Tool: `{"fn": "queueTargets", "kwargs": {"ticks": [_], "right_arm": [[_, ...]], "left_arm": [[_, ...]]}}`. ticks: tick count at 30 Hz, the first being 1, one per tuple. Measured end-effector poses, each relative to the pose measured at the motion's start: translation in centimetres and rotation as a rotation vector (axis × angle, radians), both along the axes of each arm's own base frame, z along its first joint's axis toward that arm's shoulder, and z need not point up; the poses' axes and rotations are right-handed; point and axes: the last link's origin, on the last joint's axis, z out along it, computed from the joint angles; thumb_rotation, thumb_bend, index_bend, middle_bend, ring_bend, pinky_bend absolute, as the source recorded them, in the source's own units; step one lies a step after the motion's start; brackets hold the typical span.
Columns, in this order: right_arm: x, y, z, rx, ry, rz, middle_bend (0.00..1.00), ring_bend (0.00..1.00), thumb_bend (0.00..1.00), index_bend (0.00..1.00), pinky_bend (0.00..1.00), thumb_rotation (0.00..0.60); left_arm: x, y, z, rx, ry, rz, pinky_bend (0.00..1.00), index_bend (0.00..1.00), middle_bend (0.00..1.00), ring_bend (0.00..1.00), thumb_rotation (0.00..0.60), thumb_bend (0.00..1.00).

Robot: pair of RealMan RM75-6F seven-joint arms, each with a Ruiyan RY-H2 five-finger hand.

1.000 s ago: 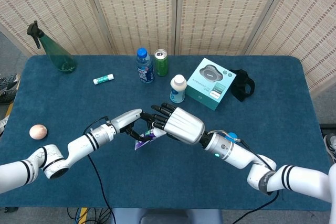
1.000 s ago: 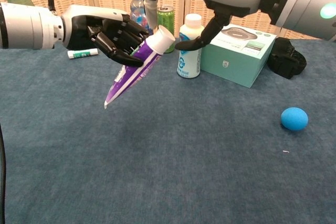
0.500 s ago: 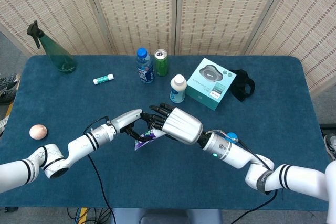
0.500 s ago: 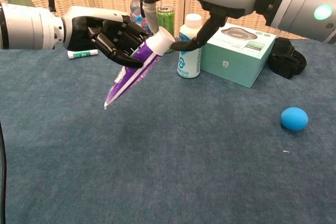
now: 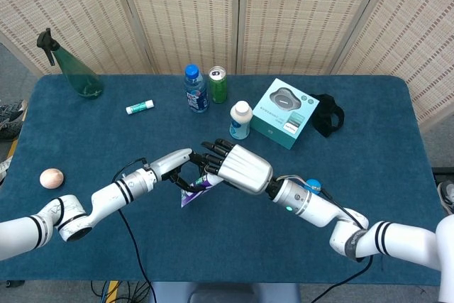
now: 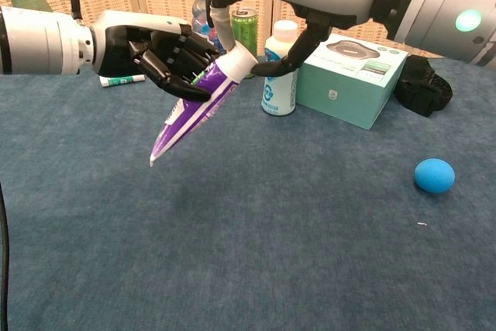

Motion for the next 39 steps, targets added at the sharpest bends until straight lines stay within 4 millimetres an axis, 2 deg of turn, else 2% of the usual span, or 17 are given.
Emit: {"fn": "queueTargets", "kwargs": {"ticks": [7, 39], "right_arm": [[0.06, -0.01, -0.06, -0.006, -0.018, 0.006, 0.37, 0.15, 0.20, 0.58, 0.27, 0.600], [0.58, -0.25, 0.75, -0.059, -0.115, 0.004, 0.38, 0.15, 0.20, 0.59, 0.27, 0.600]], "left_arm": [[0.08, 0.00, 0.10, -0.005, -0.021, 0.001, 0.23, 0.55, 0.64, 0.42, 0.600, 0.38], [0.08, 0.44, 0.56, 0.000, -0.086, 0.025, 0.23, 0.55, 0.64, 0.42, 0.600, 0.38]]}}
